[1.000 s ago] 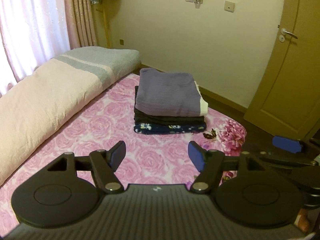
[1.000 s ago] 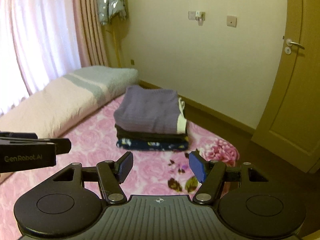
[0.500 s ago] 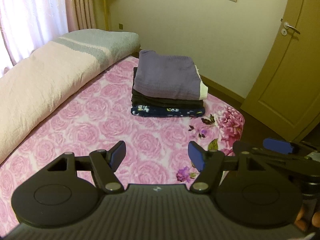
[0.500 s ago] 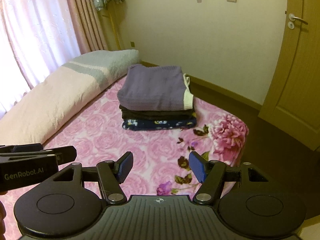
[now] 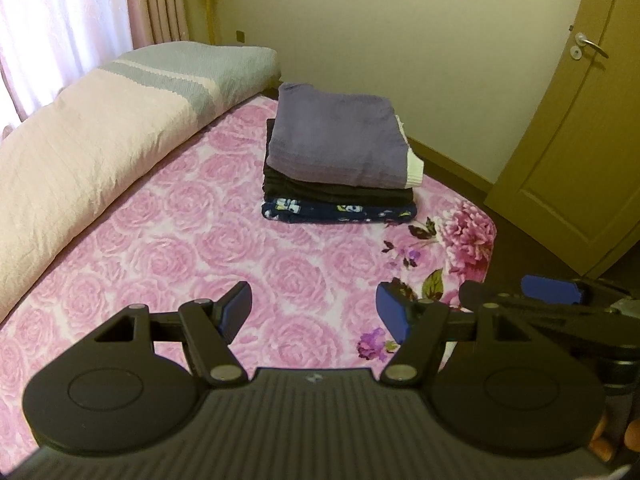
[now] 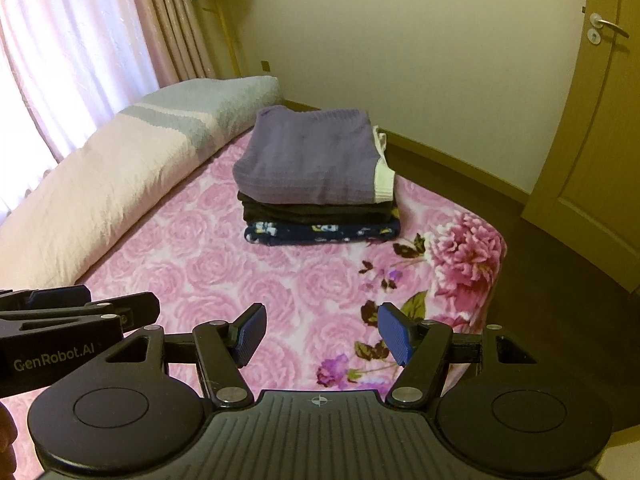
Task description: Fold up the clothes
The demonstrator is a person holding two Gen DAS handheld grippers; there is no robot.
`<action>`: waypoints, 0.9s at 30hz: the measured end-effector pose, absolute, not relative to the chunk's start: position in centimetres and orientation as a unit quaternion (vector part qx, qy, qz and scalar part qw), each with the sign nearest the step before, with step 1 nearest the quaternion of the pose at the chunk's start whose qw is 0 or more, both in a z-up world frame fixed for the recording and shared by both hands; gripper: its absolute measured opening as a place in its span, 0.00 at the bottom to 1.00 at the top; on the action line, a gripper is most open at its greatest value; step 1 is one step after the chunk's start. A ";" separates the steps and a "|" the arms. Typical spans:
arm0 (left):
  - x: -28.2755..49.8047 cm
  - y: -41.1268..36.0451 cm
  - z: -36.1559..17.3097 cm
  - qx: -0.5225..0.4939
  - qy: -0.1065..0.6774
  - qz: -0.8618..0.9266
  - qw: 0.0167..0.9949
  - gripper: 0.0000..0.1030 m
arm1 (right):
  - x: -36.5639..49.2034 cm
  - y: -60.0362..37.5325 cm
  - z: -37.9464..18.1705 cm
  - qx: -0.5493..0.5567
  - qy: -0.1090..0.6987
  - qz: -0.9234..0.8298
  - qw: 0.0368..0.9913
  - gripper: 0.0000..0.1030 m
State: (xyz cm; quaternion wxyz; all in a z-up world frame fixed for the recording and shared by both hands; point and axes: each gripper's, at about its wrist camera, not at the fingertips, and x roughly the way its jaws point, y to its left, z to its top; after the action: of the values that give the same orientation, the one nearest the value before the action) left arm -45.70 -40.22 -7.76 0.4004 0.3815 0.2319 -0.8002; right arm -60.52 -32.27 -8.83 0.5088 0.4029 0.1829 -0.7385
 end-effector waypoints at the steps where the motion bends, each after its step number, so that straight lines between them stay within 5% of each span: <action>1: -45.8 -40.4 -7.9 0.383 0.233 -0.799 0.401 0.64 | -60.6 -32.5 -9.0 0.406 0.183 -0.738 0.508 0.63; 27: -50.0 -44.1 -11.0 0.418 0.237 -0.776 0.409 0.64 | -64.7 -36.4 -12.4 0.457 0.191 -0.716 0.493 0.63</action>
State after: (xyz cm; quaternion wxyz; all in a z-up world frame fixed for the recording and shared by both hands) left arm -50.05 -44.09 -11.00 0.4085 0.4177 0.2371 -0.7761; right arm -64.65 -36.43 -12.35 0.4928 0.4567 0.1910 -0.7156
